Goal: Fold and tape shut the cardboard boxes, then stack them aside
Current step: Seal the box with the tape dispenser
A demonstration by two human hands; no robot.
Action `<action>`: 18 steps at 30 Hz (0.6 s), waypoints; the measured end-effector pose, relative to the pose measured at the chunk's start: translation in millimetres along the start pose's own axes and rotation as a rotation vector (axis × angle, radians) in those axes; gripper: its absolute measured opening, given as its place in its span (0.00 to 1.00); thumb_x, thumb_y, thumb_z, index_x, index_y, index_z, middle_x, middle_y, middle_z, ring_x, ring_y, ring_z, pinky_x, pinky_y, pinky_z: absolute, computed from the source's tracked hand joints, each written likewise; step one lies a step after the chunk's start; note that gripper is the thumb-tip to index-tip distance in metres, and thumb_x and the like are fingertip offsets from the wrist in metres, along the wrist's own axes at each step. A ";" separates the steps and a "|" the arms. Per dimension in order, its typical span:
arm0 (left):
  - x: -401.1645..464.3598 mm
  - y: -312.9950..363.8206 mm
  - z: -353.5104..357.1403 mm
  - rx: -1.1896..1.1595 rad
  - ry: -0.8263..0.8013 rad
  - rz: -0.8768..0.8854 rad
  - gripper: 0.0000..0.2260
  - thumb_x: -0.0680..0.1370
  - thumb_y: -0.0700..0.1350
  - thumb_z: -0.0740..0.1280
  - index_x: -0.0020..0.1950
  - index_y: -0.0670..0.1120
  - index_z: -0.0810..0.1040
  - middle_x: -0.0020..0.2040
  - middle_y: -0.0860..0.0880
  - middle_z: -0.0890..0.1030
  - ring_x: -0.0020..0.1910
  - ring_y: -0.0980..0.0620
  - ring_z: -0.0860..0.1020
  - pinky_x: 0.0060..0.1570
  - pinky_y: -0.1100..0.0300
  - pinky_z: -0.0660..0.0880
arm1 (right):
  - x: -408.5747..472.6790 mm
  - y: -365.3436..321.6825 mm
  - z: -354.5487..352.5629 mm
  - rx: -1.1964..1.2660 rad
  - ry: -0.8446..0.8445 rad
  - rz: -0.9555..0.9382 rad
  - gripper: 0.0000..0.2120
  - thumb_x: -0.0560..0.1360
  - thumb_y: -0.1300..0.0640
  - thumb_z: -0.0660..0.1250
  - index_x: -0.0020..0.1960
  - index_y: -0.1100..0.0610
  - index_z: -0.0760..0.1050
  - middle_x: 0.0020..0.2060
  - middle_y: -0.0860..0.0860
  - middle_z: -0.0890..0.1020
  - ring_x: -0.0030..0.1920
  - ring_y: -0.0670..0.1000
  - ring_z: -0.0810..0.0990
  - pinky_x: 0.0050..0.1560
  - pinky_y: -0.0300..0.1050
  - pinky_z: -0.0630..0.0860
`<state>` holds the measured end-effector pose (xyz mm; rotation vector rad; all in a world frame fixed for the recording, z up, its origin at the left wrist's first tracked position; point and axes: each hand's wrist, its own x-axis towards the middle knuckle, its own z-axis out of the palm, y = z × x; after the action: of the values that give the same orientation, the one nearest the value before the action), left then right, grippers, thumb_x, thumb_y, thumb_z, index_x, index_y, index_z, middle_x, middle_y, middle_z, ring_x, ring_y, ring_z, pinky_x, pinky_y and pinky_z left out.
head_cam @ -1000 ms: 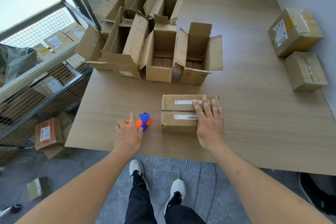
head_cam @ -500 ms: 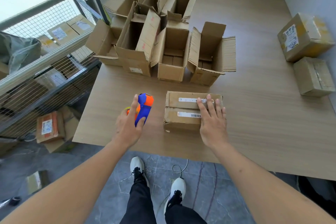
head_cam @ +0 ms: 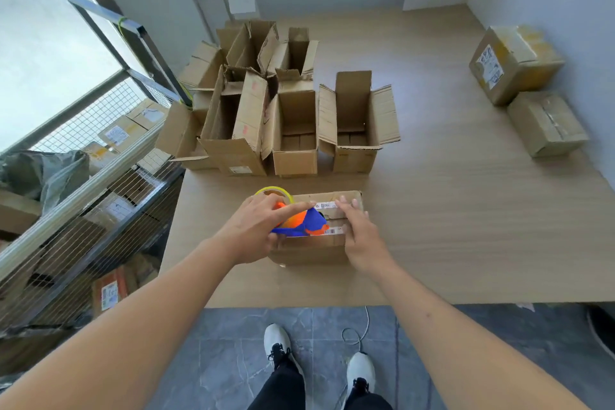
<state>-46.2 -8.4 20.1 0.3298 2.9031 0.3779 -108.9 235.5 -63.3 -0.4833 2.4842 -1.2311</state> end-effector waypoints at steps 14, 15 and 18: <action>8.5 16.2 4.2 0.038 -0.030 -0.017 0.44 0.73 0.36 0.68 0.77 0.69 0.53 0.63 0.49 0.70 0.68 0.45 0.67 0.79 0.49 0.40 | 8.3 -7.0 -20.2 -0.458 0.220 -0.323 0.18 0.71 0.55 0.79 0.59 0.49 0.83 0.54 0.45 0.85 0.47 0.54 0.83 0.48 0.47 0.78; 7.8 15.9 5.1 0.042 -0.033 -0.020 0.43 0.74 0.37 0.69 0.78 0.69 0.54 0.64 0.49 0.70 0.69 0.45 0.67 0.79 0.48 0.41 | 11.2 -7.6 -19.8 -0.478 0.234 -0.335 0.18 0.70 0.54 0.80 0.58 0.49 0.83 0.52 0.45 0.85 0.47 0.54 0.83 0.52 0.48 0.76; 7.5 13.1 8.6 0.059 -0.037 -0.024 0.42 0.74 0.38 0.70 0.79 0.67 0.55 0.64 0.49 0.70 0.69 0.45 0.66 0.80 0.48 0.44 | 16.3 -8.9 -15.5 -0.467 0.193 -0.353 0.13 0.74 0.56 0.75 0.58 0.48 0.83 0.53 0.45 0.85 0.49 0.55 0.82 0.55 0.48 0.70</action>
<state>-48.9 7.7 14.3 0.3075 2.8833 0.2802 -128.7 234.0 -49.5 -0.9981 2.9536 -0.8240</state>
